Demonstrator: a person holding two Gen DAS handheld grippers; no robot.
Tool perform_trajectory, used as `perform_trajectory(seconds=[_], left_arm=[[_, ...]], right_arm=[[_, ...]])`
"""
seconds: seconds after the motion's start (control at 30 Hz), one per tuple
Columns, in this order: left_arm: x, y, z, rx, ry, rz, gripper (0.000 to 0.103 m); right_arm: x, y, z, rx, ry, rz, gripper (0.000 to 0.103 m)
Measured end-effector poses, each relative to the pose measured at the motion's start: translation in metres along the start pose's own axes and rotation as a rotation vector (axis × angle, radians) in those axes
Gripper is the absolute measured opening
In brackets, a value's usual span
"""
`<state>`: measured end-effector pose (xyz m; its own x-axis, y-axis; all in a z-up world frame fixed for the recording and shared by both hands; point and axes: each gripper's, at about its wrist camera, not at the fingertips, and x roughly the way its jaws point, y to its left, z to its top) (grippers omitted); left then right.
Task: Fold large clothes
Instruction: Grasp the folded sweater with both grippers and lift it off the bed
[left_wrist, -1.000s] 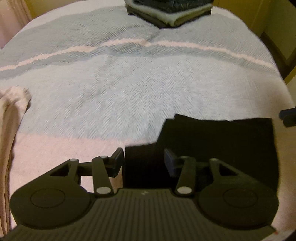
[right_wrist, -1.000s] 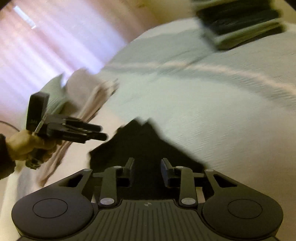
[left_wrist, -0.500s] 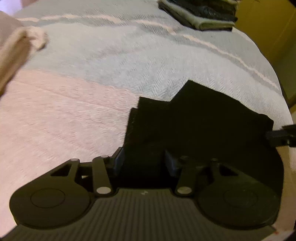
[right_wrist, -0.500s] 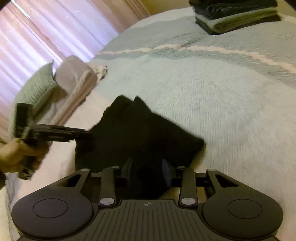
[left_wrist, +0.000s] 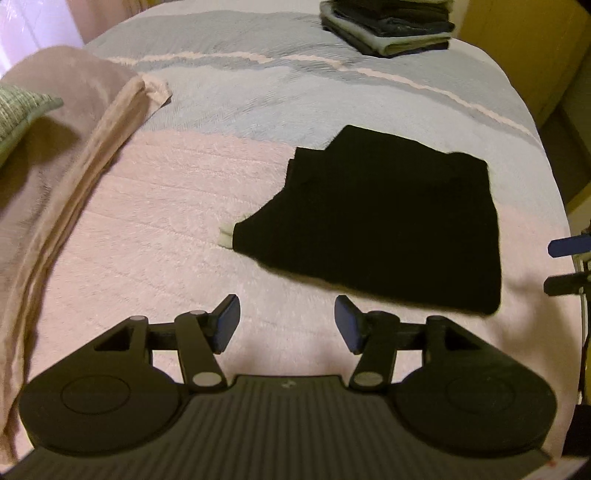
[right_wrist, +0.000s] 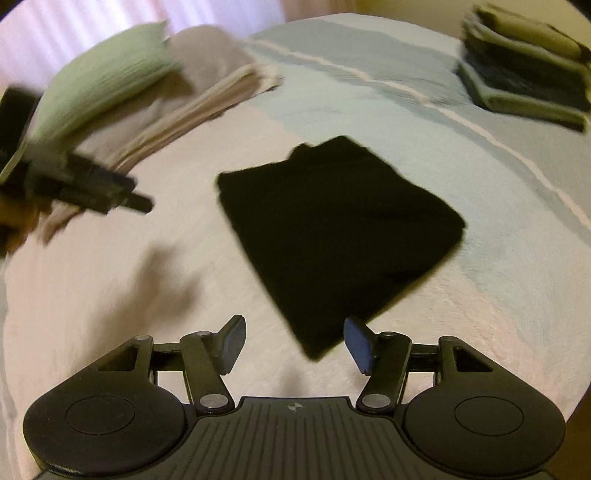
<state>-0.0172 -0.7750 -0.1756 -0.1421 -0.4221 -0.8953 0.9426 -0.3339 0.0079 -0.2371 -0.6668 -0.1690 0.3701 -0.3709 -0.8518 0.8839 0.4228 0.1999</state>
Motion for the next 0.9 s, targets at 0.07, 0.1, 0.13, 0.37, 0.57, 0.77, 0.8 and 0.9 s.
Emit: perform_trajectory(seconds=[0.07, 0.1, 0.13, 0.37, 0.57, 0.77, 0.8, 0.9], left_arm=[[-0.005, -0.004, -0.006, 0.013, 0.001, -0.003, 0.052], [-0.006, -0.006, -0.008, 0.02, 0.0, -0.005, 0.052], [-0.006, -0.008, -0.01, 0.024, 0.003, -0.007, 0.052], [-0.002, -0.016, -0.015, 0.027, 0.009, -0.017, 0.052], [0.01, -0.023, -0.016, 0.129, 0.016, 0.028, 0.067], [0.032, -0.048, -0.049, 0.631, -0.046, 0.19, 0.075], [0.035, -0.052, -0.056, 0.704, -0.069, 0.188, 0.077], [0.045, -0.06, -0.072, 0.88, -0.155, 0.183, 0.087]], right_arm=[[0.001, 0.008, -0.002, -0.015, 0.004, 0.01, 0.056], [0.003, 0.011, -0.002, -0.015, 0.006, 0.013, 0.056], [0.003, 0.013, -0.003, -0.015, 0.007, 0.016, 0.056], [0.009, 0.016, -0.003, -0.042, 0.024, -0.005, 0.056], [0.039, 0.05, -0.018, -0.418, 0.071, -0.154, 0.056], [0.088, 0.076, -0.045, -0.755, 0.044, -0.274, 0.056], [0.098, 0.077, -0.048, -0.786, 0.044, -0.286, 0.057], [0.124, 0.071, -0.049, -0.796, 0.033, -0.31, 0.056]])
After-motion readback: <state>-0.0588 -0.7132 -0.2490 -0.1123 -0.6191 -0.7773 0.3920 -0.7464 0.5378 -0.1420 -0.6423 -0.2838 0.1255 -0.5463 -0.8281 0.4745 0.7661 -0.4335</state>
